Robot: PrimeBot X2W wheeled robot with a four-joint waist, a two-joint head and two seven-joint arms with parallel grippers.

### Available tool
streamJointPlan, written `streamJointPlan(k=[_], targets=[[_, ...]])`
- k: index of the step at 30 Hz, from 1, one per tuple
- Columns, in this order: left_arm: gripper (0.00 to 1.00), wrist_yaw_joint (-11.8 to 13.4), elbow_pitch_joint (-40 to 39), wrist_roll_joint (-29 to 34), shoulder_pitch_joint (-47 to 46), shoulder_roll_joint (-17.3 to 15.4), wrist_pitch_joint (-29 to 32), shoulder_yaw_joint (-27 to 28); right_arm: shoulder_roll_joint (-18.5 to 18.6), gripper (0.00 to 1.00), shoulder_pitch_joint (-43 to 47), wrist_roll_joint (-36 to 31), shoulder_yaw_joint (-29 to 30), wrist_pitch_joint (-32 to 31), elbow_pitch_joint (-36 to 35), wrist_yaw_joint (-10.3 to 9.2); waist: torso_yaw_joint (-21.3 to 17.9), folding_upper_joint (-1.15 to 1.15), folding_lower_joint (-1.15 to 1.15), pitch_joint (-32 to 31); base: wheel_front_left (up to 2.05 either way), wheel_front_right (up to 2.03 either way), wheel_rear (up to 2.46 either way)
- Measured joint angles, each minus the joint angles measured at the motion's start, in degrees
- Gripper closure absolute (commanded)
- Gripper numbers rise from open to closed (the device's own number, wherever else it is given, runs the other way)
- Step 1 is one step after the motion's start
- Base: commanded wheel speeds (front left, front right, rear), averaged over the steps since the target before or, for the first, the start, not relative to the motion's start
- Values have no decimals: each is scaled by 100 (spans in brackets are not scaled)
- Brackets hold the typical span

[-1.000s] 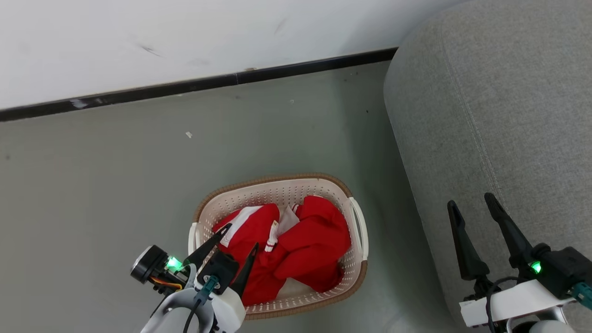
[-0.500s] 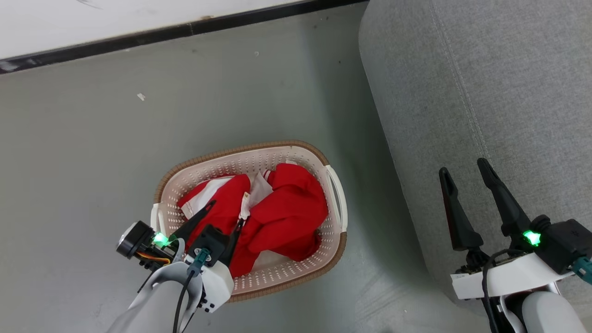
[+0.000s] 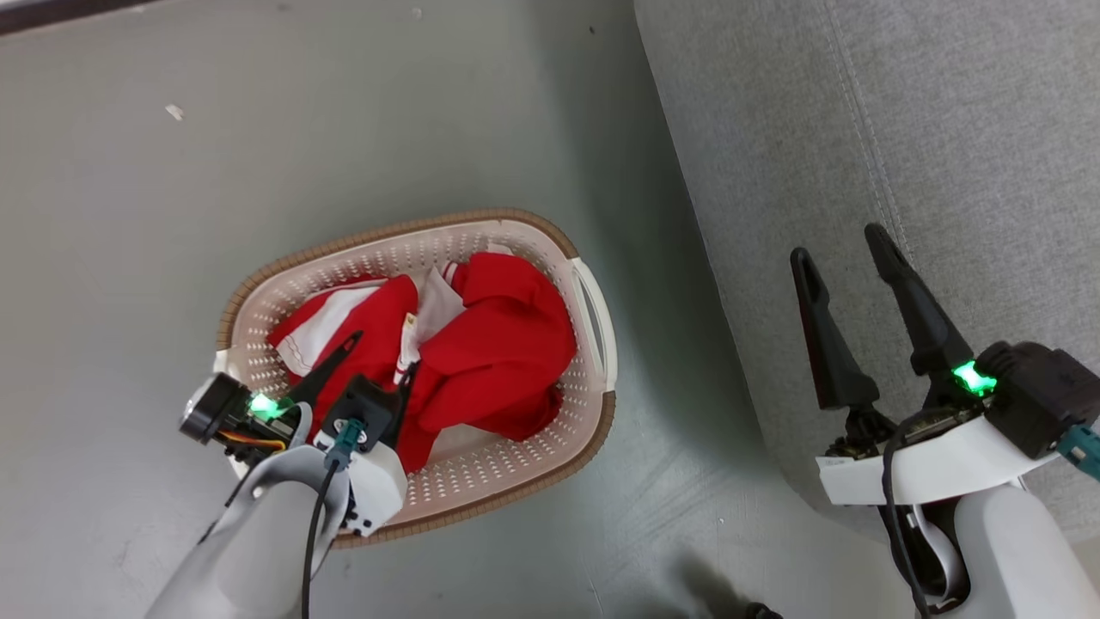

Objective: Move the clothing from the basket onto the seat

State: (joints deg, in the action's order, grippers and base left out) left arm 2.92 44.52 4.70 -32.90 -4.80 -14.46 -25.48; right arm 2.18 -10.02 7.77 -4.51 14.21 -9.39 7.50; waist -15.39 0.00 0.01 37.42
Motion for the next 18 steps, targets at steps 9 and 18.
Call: streamJointPlan(k=[9,18], targets=[[0,107,175,256,-362,-91,0,-57,1,0,-352,83,-74,20,-96,0,-159,0,0,410,0,0,0],[0,191,478,341,-613,-129,-1,-124,2,0,-587,235,-174,42,-96,0,-302,0,0,740,0,0,0]])
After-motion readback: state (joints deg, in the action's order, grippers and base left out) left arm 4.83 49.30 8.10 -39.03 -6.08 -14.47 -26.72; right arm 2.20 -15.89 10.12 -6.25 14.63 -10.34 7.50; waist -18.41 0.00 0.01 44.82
